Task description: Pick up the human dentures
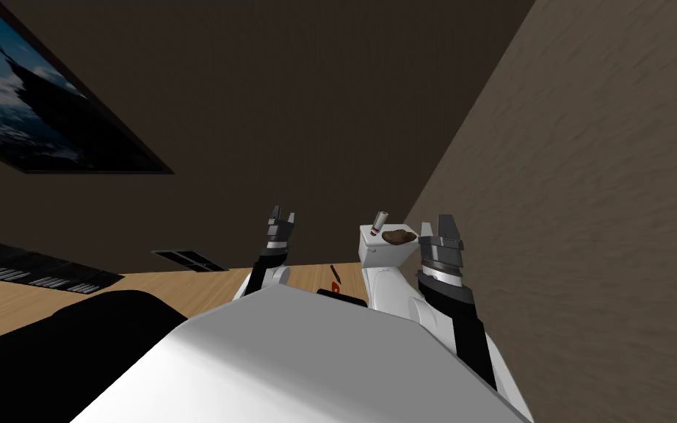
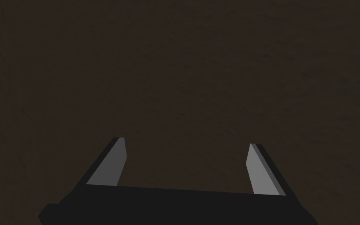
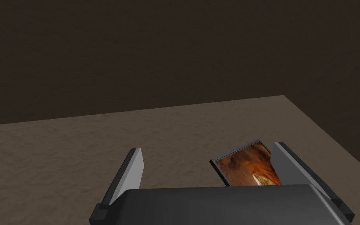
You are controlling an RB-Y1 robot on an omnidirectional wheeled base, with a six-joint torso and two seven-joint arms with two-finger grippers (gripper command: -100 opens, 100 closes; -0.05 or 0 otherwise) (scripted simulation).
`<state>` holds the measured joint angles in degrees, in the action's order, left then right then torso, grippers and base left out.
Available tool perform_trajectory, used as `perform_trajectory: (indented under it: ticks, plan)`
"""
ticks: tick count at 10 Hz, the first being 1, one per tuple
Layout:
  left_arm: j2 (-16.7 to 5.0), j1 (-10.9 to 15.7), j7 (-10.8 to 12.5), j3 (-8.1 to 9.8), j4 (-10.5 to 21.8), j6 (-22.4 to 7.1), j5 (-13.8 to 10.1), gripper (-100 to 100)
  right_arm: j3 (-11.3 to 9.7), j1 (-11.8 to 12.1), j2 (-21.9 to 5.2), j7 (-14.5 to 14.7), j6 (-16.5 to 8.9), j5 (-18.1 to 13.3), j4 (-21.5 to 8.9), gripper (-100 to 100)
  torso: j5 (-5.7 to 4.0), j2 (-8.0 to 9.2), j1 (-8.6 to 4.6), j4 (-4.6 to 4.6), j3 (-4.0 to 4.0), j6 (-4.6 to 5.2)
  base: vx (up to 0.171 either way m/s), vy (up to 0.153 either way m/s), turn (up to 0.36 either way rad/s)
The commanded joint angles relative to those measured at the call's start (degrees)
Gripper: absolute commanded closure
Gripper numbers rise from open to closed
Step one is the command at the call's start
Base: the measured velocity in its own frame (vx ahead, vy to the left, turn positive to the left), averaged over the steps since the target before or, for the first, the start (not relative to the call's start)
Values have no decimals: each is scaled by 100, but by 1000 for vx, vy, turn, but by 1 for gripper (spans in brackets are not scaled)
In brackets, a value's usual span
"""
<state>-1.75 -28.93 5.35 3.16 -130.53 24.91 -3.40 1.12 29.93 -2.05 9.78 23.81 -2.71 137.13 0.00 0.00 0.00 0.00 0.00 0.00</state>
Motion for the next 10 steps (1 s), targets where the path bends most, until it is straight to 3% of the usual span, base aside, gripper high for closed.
perform_trajectory:
  ticks: [1, 6, 7, 9, 10]
  plan:
    - [0, 0, 0, 0, 0, 0, 0, 0, -53, 31, -238, 209, -6, -19, -149, -100, 0, 0, 0, 0, 0, 0, -16, 24, 296]
    - [0, 1, 0, -1, 0, 0, 0, 0, -218, 105, -1001, 914, -27, -39, -714, -100, 4, 8, 18, 2, 4, -3, -26, 44, 196]
    - [0, 1, 0, -1, 0, 0, 0, 0, -218, 105, -1018, 925, -27, -39, -727, -100, 4, 9, 17, 2, 5, -1, -20, 30, 70]
    - [0, 1, 0, -1, 0, 0, 0, 0, -306, 136, -1408, 1293, -40, -34, -1081, -100, 2, 7, 11, 2, 4, -2, -24, 42, 254]
    - [0, 1, 0, -1, 0, 0, 0, 0, -306, 136, -1462, 1330, -40, -34, -1081, -100, 3, 10, 15, 2, 6, -3, -18, 32, 96]
